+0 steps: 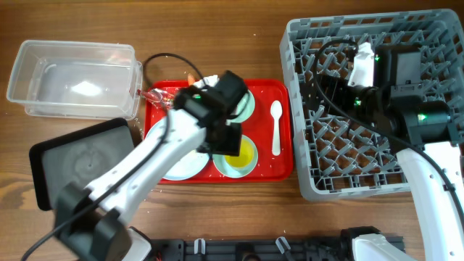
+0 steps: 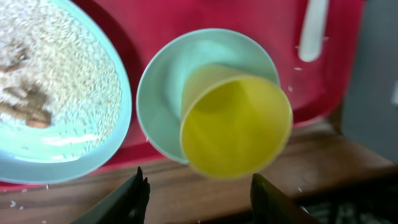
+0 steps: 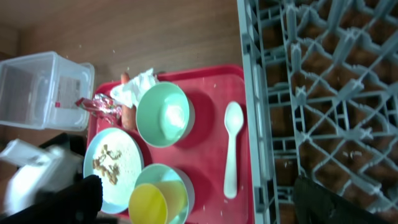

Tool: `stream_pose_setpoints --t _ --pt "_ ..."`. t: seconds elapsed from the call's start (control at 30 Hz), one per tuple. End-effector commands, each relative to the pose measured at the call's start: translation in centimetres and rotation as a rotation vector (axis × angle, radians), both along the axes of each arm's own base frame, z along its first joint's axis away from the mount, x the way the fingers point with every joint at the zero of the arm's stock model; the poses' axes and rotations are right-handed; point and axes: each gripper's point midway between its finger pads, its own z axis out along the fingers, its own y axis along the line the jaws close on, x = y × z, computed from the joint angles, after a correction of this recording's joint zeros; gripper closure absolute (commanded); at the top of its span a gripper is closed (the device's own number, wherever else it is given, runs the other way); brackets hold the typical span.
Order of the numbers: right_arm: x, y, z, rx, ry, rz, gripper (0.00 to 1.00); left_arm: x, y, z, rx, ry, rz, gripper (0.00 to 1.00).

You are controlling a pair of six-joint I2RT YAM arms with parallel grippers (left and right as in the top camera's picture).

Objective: Sort waste into correct bins and load items into the dishwasher rack
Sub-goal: 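Grasp the yellow cup from the blue bowl with the left gripper, then lift the yellow cup and hand it to the right gripper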

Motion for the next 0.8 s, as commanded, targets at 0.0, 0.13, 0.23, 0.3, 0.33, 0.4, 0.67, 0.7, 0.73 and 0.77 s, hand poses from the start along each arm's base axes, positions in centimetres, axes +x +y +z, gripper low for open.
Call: stream_pose_setpoints --t 0.0,0.13,0.23,0.3,0.33,0.4,0.67,0.7,0.73,0.77 --pt "-0.2 -0.4 0.5 -0.003 0.007 -0.024 0.00 1.2 -0.6 -3.4 0.090 0.001 -0.001 0.50" --pt "-0.5 -0.4 0.3 -0.005 0.022 -0.023 0.00 1.2 -0.6 -5.3 0.122 0.043 -0.006 0.56" --pt "-0.4 -0.4 0.3 -0.003 0.023 -0.026 0.00 1.8 -0.2 -5.9 0.160 0.025 -0.005 0.95" --pt "-0.5 -0.4 0.3 -0.003 0.026 -0.025 0.00 2.0 0.2 -5.8 0.172 0.016 0.000 0.96" --pt "-0.5 -0.4 0.3 -0.003 0.027 -0.025 0.00 2.0 0.5 -5.6 0.174 0.022 0.009 0.96" --pt "-0.8 -0.4 0.1 -0.004 0.041 -0.026 0.00 2.0 1.4 -4.6 0.182 0.040 0.032 0.96" --pt "-1.0 2.9 2.1 0.115 -0.049 0.180 0.09 5.2 2.8 10.3 -0.539 -0.034 0.128 0.96" --pt "-1.4 4.8 3.6 0.186 -0.112 0.310 0.15 6.3 4.2 13.4 -0.708 -0.074 0.179 0.96" --pt "-2.0 6.2 4.8 0.249 -0.163 0.411 0.19 6.8 5.0 15.4 -0.828 -0.084 0.201 0.96" --pt "-2.7 7.4 6.2 0.317 -0.212 0.503 0.22 7.1 5.6 16.9 -0.929 -0.083 0.215 0.96"
